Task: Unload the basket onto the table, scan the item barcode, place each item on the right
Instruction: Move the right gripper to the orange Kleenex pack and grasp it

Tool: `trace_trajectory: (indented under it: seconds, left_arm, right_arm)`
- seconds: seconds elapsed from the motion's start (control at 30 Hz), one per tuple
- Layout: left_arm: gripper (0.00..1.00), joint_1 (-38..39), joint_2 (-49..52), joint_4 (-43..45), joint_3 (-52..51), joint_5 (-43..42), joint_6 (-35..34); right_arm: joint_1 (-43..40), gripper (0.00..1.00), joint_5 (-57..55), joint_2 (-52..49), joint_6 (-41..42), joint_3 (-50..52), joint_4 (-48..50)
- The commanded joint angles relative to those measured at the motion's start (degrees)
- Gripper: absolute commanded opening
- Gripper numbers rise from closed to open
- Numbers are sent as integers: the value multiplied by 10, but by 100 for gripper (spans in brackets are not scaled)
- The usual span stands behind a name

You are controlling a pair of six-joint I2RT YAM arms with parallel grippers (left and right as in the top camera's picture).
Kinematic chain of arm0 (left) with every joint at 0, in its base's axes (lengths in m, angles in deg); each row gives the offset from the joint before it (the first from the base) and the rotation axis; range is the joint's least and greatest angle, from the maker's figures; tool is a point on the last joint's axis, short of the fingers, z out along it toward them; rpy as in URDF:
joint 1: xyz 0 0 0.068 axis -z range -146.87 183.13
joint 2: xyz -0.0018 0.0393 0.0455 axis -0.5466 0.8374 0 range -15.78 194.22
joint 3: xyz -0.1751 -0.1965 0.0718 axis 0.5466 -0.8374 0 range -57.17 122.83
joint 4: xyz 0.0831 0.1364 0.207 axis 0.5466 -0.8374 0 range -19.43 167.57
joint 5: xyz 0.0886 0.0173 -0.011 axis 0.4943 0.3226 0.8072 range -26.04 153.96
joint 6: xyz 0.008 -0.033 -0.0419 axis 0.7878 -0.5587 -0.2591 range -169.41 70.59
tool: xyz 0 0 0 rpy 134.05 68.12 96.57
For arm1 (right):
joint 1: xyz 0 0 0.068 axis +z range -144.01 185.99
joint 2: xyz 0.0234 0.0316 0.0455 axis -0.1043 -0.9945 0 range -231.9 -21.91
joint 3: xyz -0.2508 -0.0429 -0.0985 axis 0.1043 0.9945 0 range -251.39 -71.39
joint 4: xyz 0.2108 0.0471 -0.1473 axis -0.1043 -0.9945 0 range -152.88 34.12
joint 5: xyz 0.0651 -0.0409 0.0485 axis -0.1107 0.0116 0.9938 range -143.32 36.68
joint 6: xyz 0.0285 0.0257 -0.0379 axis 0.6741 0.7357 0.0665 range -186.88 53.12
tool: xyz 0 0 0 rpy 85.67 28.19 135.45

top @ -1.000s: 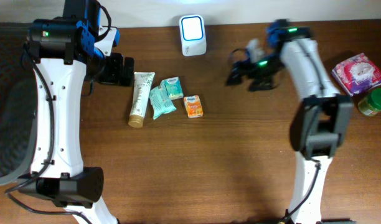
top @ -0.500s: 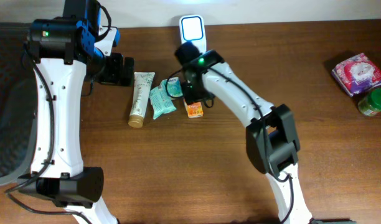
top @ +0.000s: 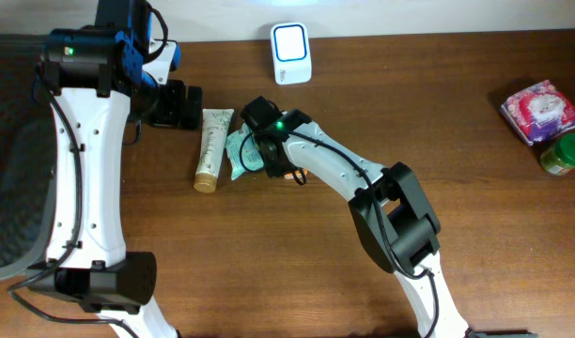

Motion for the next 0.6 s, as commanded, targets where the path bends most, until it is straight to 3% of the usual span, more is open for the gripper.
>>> trace_trajectory:
  seconds: [0.0, 0.07, 0.17, 0.23, 0.3, 0.4, 0.57]
  left_arm:
    - [99, 0, -5, 0, 0, 4, 7]
    - [99, 0, -5, -1, 0, 4, 7]
    - [99, 0, -5, 0, 0, 4, 7]
    - [99, 0, -5, -1, 0, 4, 7]
    - [99, 0, -5, 0, 0, 4, 7]
    - [99, 0, -5, 0, 0, 4, 7]
    - [99, 0, -5, -1, 0, 4, 7]
  right_arm:
    - [-2, 23, -12, 10, 7, 1, -9]
    - [-7, 9, -11, 11, 8, -18, -37]
    - [-32, 4, 16, 11, 7, -69, -89]
    - [-73, 4, 136, 12, -25, -97, -108]
    - [-148, 4, 358, 11, -77, -101, -119]
    - [-242, 4, 567, 10, -154, -72, -123]
    - [-316, 6, 694, 10, -168, 75, -38]
